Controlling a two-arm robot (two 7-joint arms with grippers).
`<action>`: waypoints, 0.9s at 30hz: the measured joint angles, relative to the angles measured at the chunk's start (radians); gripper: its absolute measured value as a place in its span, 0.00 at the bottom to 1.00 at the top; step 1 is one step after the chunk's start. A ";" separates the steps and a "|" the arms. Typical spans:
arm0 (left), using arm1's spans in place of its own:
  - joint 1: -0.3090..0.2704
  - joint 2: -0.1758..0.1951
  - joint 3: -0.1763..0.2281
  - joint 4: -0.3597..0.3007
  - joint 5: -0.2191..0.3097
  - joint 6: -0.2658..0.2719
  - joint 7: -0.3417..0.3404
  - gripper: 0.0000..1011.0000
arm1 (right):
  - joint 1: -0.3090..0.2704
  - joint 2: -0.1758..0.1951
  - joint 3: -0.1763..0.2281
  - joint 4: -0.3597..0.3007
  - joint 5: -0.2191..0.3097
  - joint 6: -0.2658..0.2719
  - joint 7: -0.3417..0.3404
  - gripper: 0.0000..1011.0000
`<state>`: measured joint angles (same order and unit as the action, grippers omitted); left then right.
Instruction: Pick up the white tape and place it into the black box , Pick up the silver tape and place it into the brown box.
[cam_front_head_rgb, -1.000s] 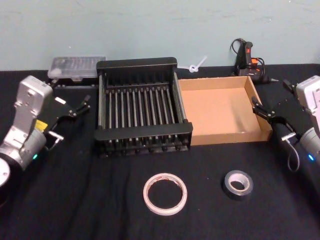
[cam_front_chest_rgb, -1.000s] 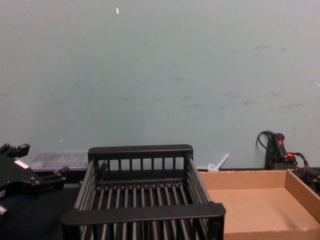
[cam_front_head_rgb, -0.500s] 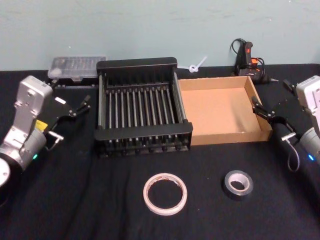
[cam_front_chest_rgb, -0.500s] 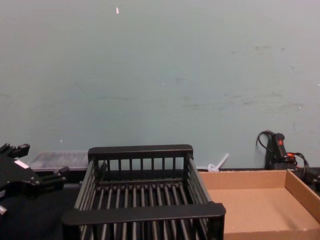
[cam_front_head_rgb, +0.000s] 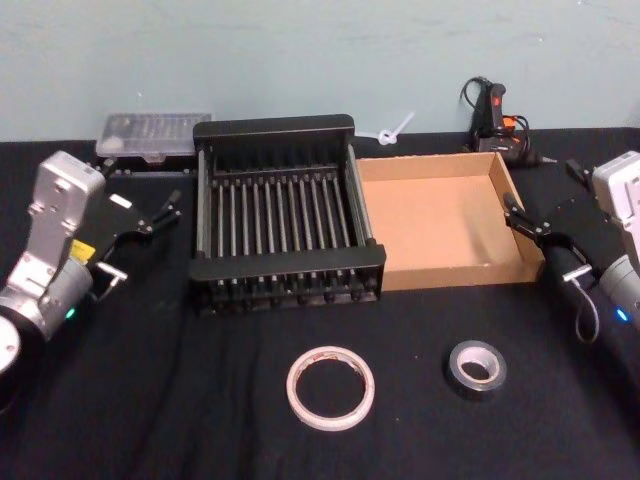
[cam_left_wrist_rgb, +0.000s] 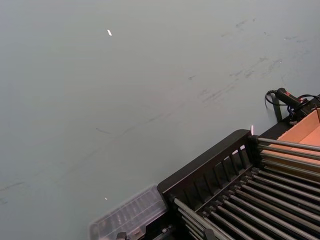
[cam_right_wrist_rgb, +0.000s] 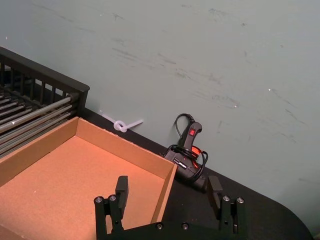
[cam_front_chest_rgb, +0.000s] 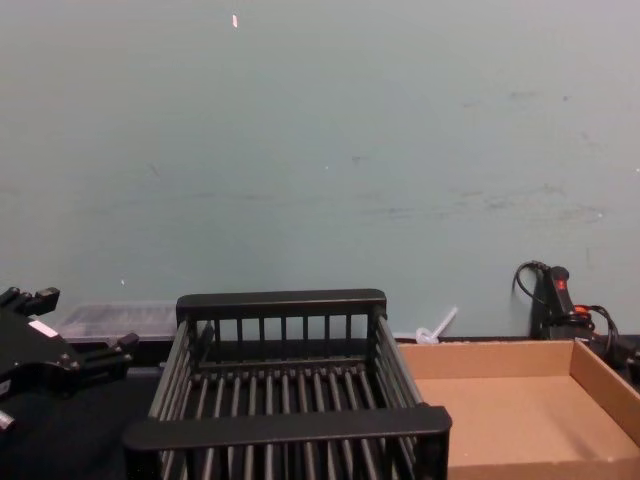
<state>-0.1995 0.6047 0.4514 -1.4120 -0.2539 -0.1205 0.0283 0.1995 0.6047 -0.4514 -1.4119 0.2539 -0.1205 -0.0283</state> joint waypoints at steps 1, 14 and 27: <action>0.000 0.000 0.000 0.000 0.000 0.000 0.000 0.99 | 0.000 0.000 0.000 0.000 0.000 0.000 0.000 0.99; 0.000 0.000 0.000 0.000 0.000 0.000 0.000 0.99 | 0.000 0.000 0.000 0.000 0.000 0.000 0.000 0.99; 0.000 0.000 0.000 0.000 0.000 0.000 0.000 0.99 | 0.000 0.000 0.000 0.000 0.000 0.000 0.000 0.99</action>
<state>-0.1995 0.6047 0.4514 -1.4120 -0.2539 -0.1205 0.0283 0.1995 0.6047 -0.4514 -1.4119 0.2539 -0.1205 -0.0283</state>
